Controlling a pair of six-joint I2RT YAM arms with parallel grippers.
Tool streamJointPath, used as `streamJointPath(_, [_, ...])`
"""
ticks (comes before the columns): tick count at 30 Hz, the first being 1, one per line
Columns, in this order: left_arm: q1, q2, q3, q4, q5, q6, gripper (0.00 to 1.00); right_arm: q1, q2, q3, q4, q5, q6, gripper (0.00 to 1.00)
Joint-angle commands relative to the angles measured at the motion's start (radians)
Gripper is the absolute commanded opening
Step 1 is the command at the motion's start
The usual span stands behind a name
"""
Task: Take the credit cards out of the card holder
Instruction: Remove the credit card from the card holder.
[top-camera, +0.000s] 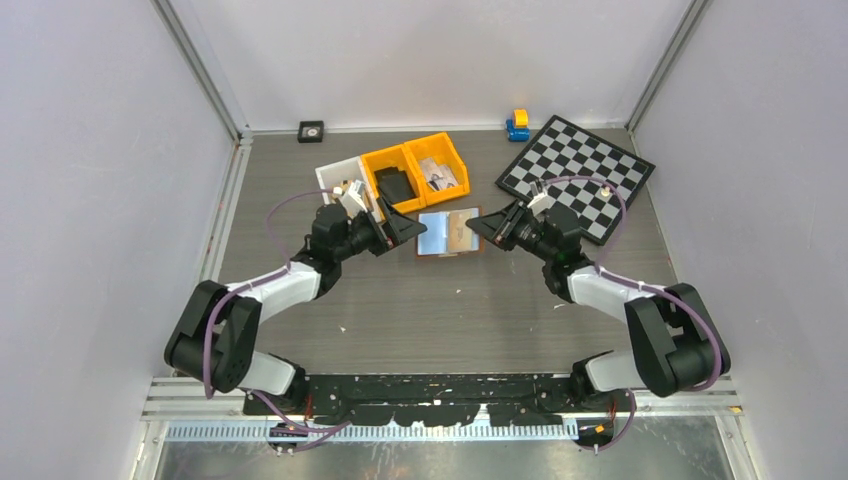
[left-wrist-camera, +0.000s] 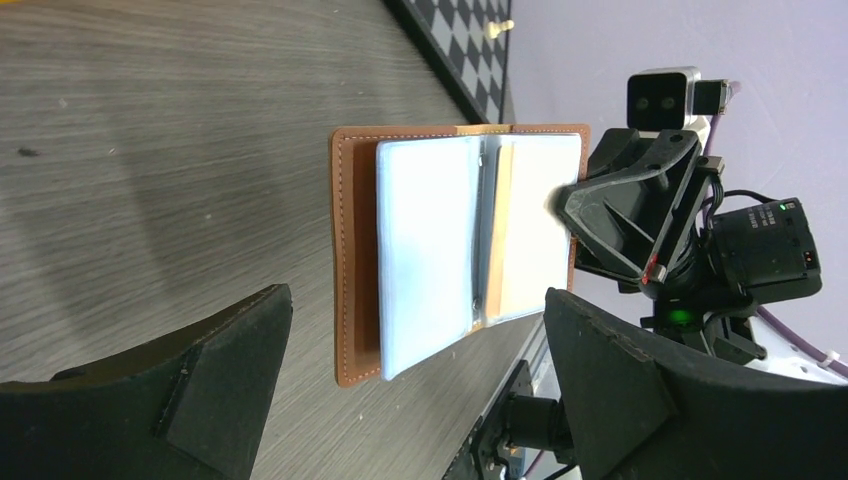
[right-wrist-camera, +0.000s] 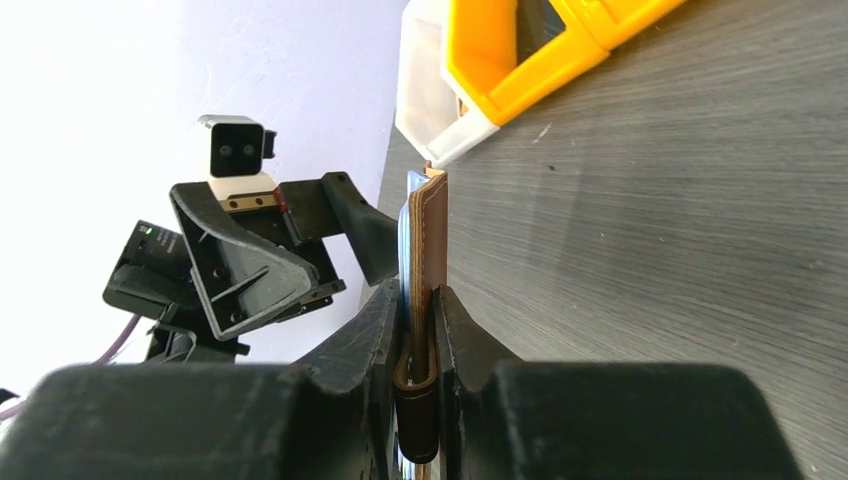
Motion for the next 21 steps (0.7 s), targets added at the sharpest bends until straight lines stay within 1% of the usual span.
streamJointPath(1, [-0.002, 0.017, -0.006, 0.167, 0.052, -0.032, 1.00, 0.003, -0.082, 0.031, 0.058, -0.023, -0.036, 0.00])
streamJointPath(4, [-0.003, 0.051, -0.010, 0.244, 0.085, -0.071, 1.00, 0.003, -0.104, 0.019, 0.068, -0.020, -0.044, 0.00])
streamJointPath(8, [-0.002, 0.125, -0.027, 0.412, 0.128, -0.144, 1.00, 0.004, -0.102, 0.016, 0.087, -0.031, -0.036, 0.00])
streamJointPath(10, [-0.002, 0.163, -0.022, 0.492, 0.152, -0.177, 0.97, 0.003, -0.091, 0.014, 0.117, -0.044, -0.016, 0.00])
streamJointPath(14, [-0.002, 0.203, -0.012, 0.543, 0.177, -0.205, 0.88, 0.003, -0.068, 0.016, 0.172, -0.074, 0.022, 0.00])
streamJointPath(19, [-0.010, 0.207, 0.008, 0.557, 0.211, -0.210, 0.76, 0.005, -0.066, 0.025, 0.135, -0.069, 0.006, 0.01])
streamJointPath(21, [-0.023, 0.215, 0.025, 0.557, 0.227, -0.206, 0.68, 0.009, -0.050, 0.029, 0.134, -0.071, 0.003, 0.00])
